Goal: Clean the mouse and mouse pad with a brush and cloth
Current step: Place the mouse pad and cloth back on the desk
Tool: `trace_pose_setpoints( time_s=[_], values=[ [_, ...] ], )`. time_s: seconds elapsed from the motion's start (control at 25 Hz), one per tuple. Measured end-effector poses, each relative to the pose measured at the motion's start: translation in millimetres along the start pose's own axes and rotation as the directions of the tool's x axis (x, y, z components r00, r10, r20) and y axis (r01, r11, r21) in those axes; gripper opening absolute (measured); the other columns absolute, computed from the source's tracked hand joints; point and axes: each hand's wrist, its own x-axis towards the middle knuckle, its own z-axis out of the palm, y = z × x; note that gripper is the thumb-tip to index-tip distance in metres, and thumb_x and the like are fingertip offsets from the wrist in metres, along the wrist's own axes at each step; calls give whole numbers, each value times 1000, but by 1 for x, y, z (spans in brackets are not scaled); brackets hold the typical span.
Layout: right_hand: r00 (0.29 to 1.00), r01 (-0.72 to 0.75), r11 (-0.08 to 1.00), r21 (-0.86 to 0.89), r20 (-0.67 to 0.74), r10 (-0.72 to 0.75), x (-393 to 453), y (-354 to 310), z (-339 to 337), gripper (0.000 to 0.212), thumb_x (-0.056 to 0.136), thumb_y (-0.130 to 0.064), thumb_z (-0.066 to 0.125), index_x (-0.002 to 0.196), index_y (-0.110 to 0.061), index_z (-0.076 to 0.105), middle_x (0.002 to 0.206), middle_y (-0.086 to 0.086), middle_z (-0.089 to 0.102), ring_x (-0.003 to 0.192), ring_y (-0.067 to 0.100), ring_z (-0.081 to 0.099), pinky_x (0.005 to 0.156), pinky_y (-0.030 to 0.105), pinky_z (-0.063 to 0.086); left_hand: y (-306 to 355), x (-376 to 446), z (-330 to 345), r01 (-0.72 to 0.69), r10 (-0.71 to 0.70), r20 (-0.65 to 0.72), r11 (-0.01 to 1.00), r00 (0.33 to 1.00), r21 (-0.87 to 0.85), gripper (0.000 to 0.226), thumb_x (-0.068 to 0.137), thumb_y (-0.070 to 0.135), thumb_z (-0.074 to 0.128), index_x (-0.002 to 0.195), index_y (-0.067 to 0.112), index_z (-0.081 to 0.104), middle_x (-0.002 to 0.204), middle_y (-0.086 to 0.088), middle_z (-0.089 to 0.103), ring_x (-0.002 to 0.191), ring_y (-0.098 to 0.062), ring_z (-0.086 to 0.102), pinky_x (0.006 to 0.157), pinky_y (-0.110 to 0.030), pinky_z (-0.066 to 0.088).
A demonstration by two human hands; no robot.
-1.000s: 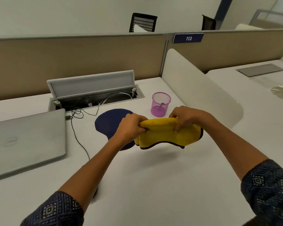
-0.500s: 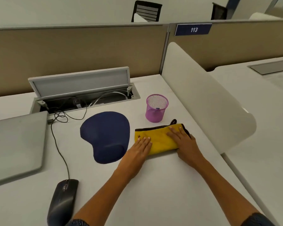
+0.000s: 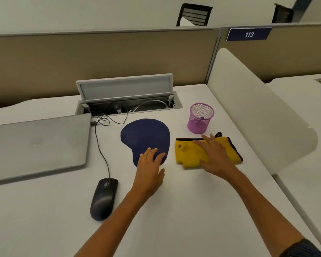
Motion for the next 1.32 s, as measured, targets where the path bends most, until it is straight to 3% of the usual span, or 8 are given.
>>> trace_pose_setpoints(
  time_s=[0.08,0.16,0.24,0.32,0.48,0.72,0.92,1.32],
  values=[
    [998,67,998,-20,-4,-67,4,-40,10,64,87,-35,58,143,-33,27,158,-1,11,147,27,2,117,50,9,-16,-26,-21,277,-287,-89,954,954,-113,58,90,31,56,141,19,30,149,-8,27,138,-24,20,112,-36,19],
    [997,73,994,-85,-12,-74,9,-66,21,58,91,-37,53,143,-35,27,158,-2,14,147,27,5,116,51,12,-33,-52,-38,508,-518,-116,855,847,-107,70,88,35,58,144,18,19,151,-10,21,140,-27,17,113,-40,17],
    [998,-19,994,-106,-63,12,13,-73,26,54,94,-42,45,144,-34,25,157,-1,19,146,26,10,115,52,17,-49,-74,-47,647,-641,-112,762,760,30,81,86,38,61,145,16,10,151,-14,18,139,-30,16,112,-44,17],
    [988,-125,987,-99,-101,115,14,-68,32,56,95,-47,38,146,-32,21,156,0,21,145,26,15,114,52,21,-59,-89,-54,699,-698,-51,708,715,105,83,84,39,63,143,12,12,144,-17,26,132,-32,28,106,-44,28],
    [984,-128,989,-70,-130,118,10,-60,45,60,95,-47,35,148,-27,13,157,2,21,145,26,16,115,53,17,-65,-84,-63,694,-695,-5,717,719,-63,75,76,31,72,134,11,29,126,-13,45,112,-29,47,85,-37,45],
    [985,-141,985,-99,-113,130,15,-64,45,63,95,-49,36,148,-27,10,157,2,18,145,26,15,115,54,16,-56,-3,-60,529,-586,-92,779,805,-338,78,70,40,77,128,9,37,126,-11,47,113,-26,46,81,-28,40],
    [988,-143,979,-145,-75,133,22,-65,49,62,95,-48,34,148,-29,9,158,1,13,146,26,11,114,56,15,-51,78,-37,542,-588,-35,766,808,-346,88,73,43,74,138,6,26,140,-13,37,126,-30,37,99,-37,38],
    [994,-92,959,-269,40,106,35,-64,46,62,96,-49,30,148,-32,0,159,2,7,146,31,7,111,61,16,-60,124,-7,577,-605,-39,774,795,-259,95,72,48,73,140,6,20,144,-17,27,132,-34,26,103,-43,34]
  ],
)
